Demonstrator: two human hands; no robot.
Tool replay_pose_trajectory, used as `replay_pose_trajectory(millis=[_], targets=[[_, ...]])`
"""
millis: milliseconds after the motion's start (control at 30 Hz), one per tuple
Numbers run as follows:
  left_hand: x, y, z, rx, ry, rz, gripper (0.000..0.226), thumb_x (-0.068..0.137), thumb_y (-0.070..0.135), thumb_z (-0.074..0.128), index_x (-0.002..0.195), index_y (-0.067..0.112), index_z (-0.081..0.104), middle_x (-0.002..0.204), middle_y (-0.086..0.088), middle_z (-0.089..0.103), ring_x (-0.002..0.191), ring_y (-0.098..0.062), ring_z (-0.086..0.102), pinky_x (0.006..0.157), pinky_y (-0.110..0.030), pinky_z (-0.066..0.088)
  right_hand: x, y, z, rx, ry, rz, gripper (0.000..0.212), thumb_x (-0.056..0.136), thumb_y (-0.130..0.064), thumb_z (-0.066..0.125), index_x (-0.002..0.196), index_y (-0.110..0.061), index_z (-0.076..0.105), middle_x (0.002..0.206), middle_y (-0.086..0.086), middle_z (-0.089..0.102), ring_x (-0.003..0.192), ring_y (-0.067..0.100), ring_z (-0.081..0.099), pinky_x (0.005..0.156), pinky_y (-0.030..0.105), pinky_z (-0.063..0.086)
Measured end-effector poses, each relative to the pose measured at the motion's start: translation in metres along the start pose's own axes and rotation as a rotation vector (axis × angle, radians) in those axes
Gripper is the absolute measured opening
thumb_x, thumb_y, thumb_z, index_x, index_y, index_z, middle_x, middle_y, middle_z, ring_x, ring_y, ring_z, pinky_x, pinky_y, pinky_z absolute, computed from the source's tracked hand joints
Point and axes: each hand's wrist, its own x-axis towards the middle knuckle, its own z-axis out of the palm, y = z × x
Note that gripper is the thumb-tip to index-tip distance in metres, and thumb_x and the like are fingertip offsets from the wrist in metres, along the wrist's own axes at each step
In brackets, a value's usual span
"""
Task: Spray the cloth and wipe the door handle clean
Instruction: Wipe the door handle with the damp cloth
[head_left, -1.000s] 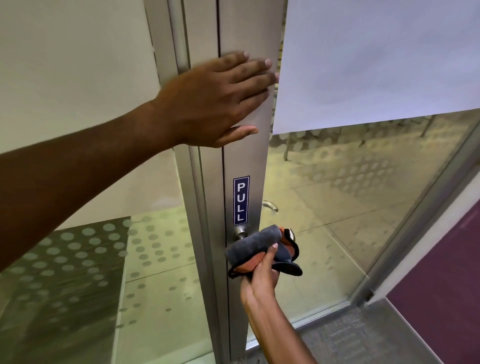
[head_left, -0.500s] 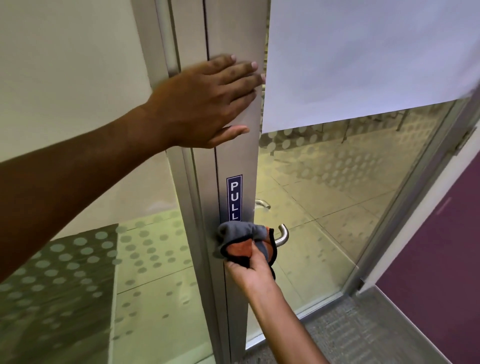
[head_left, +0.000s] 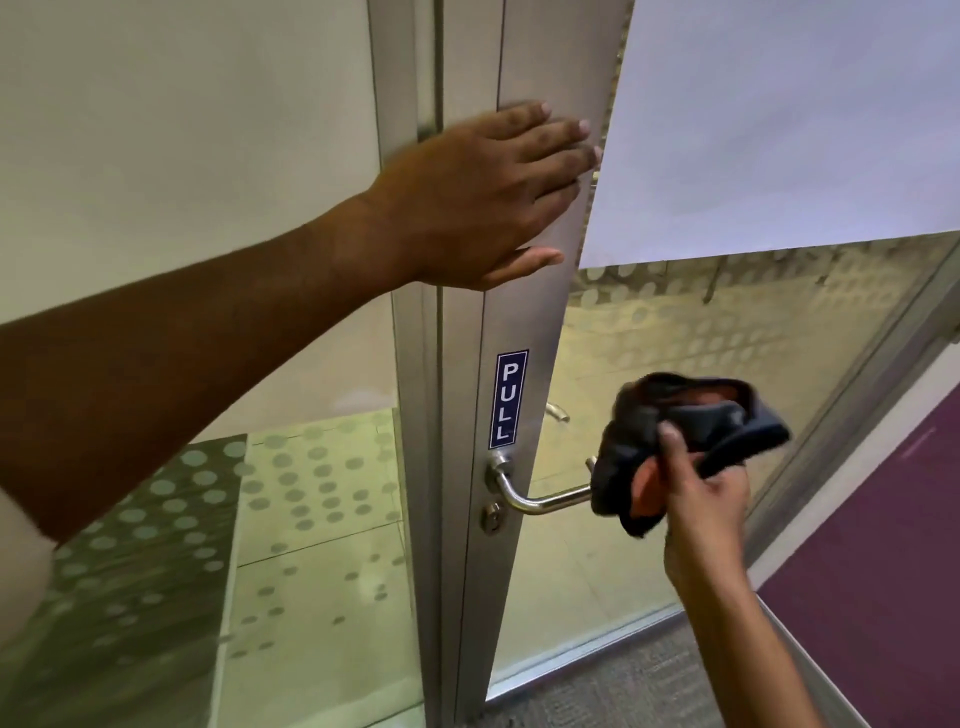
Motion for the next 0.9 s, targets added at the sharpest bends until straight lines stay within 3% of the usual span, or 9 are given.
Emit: replay_pose_trajectory(millis=[133, 233, 333, 433, 733, 900], targets=[[0.0, 0.0, 0.0, 0.0, -0.004, 0.007, 0.076, 0.104, 0.052, 0.009, 0.143, -0.006, 0.04, 0.154, -0.029, 0.04, 0.145, -0.043, 0.037, 0.122, -0.052, 0.03, -0.014, 0.034, 0.008, -0.59, -0.278, -0.279, 0.055, 0.081, -0.025, 0.074, 0.128, -0.024, 0.047, 0.122, 0.006, 0.059, 0.108, 0.022, 0.06, 0.084, 0.034, 0.053], [-0.001, 0.0, -0.001, -0.001, -0.009, 0.004, 0.077, 0.104, 0.052, 0.009, 0.144, -0.006, 0.04, 0.154, -0.028, 0.04, 0.146, -0.043, 0.037, 0.122, -0.052, 0.03, -0.027, 0.061, 0.031, -0.925, -0.406, -0.463, 0.079, 0.077, -0.034, 0.077, 0.142, -0.032, 0.032, 0.133, 0.0, 0.054, 0.113, 0.02, 0.052, 0.091, 0.039, 0.049], [0.0, 0.0, -0.001, -0.005, -0.01, 0.004, 0.076, 0.104, 0.052, 0.009, 0.144, -0.005, 0.041, 0.155, -0.028, 0.04, 0.146, -0.043, 0.036, 0.122, -0.052, 0.028, -0.035, 0.074, 0.052, -1.196, -0.44, -0.617, 0.088, 0.075, -0.042, 0.078, 0.145, -0.036, 0.025, 0.14, 0.0, 0.051, 0.122, 0.024, 0.049, 0.102, 0.042, 0.043], [0.0, 0.001, -0.001, 0.007, -0.015, 0.006, 0.076, 0.104, 0.052, 0.01, 0.144, -0.005, 0.041, 0.155, -0.028, 0.039, 0.146, -0.043, 0.036, 0.122, -0.051, 0.029, -0.035, 0.079, 0.056, -1.254, -0.454, -0.643, 0.088, 0.075, -0.045, 0.077, 0.146, -0.035, 0.027, 0.139, 0.003, 0.053, 0.122, 0.026, 0.051, 0.101, 0.042, 0.045], [0.0, 0.001, -0.002, 0.02, -0.042, 0.006, 0.075, 0.104, 0.051, 0.006, 0.146, -0.003, 0.037, 0.159, -0.025, 0.034, 0.149, -0.041, 0.031, 0.123, -0.051, 0.028, -0.02, 0.074, 0.035, -1.341, -0.78, -0.733, 0.078, 0.078, -0.048, 0.074, 0.143, -0.034, 0.033, 0.138, 0.002, 0.053, 0.126, 0.025, 0.047, 0.108, 0.04, 0.037], [0.0, 0.001, -0.002, 0.022, -0.044, 0.007, 0.075, 0.104, 0.051, 0.006, 0.146, -0.003, 0.038, 0.159, -0.025, 0.034, 0.149, -0.041, 0.031, 0.123, -0.051, 0.028, 0.007, 0.057, 0.015, -1.316, -0.943, -0.808, 0.059, 0.082, -0.047, 0.068, 0.134, -0.031, 0.045, 0.129, -0.003, 0.056, 0.119, 0.019, 0.049, 0.104, 0.034, 0.038]])
